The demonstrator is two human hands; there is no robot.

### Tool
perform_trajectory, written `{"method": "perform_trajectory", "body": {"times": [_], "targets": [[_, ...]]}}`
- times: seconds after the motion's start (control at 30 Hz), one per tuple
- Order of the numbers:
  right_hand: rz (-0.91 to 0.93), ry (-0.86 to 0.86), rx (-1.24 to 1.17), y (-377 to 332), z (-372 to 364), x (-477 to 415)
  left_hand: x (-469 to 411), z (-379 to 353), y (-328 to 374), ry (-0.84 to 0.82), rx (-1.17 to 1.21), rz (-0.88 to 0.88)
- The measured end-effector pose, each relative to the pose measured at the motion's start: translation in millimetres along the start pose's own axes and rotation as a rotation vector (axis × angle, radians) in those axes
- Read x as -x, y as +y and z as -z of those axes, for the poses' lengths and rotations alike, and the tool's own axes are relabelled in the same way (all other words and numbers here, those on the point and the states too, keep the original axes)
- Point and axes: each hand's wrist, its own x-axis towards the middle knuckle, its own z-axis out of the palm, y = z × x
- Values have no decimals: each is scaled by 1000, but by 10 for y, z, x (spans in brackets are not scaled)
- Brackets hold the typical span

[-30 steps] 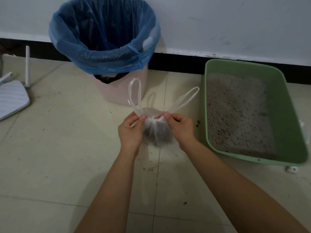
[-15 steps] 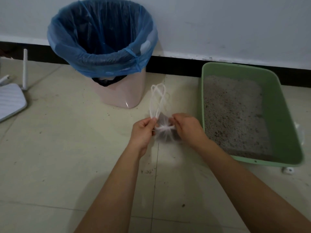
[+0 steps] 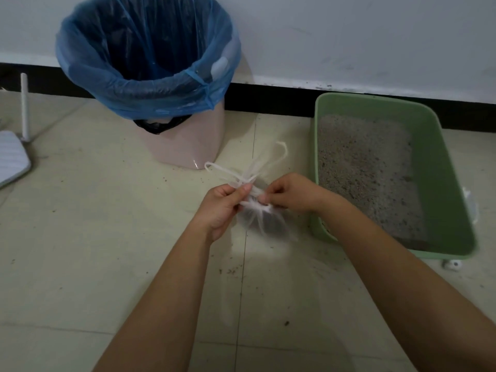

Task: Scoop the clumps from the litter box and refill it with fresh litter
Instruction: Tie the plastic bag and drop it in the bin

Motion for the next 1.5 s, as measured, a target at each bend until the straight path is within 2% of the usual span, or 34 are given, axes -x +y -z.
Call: {"method": "perform_trajectory", "body": {"times": [0.1, 0.17, 0.33, 0.43, 0.53, 0.7, 0.8, 0.9, 1.03, 1.17, 1.3, 1.5], "targets": [[-78, 137, -374, 55, -59, -12, -13, 22, -12, 18, 68, 1], [-111, 119, -471, 87, -85, -41, -17, 14, 1, 9, 66, -6], [-180, 1, -516, 110, -78, -38, -5, -16, 38, -103, 22, 3], [-180, -13, -529, 57, -68, -9, -18, -6, 30, -80, -13, 15], [-124, 6, -563, 15, -24, 26, -30, 13, 48, -55, -39, 31], [-7, 54, -619, -36, 134, 28, -43, 54, 118, -110, -192, 36], [41, 148, -777, -142, 148, -7, -32, 17, 182, -139, -248, 54], [79, 276, -962, -243, 120, -6, -35, -20, 197, -131, -126, 66], [134, 314, -1197, -240, 124, 62, -5, -52, 153, -91, 79, 59], [67, 311, -1154, -152, 149, 181, 36, -40, 95, -81, 242, 52], [-31, 253, -1082, -139, 94, 240, 48, -50, 69, -12, 326, 127], [-206, 249, -756, -136, 80, 246, -1, 53, 54, 71, 321, 101]]}}
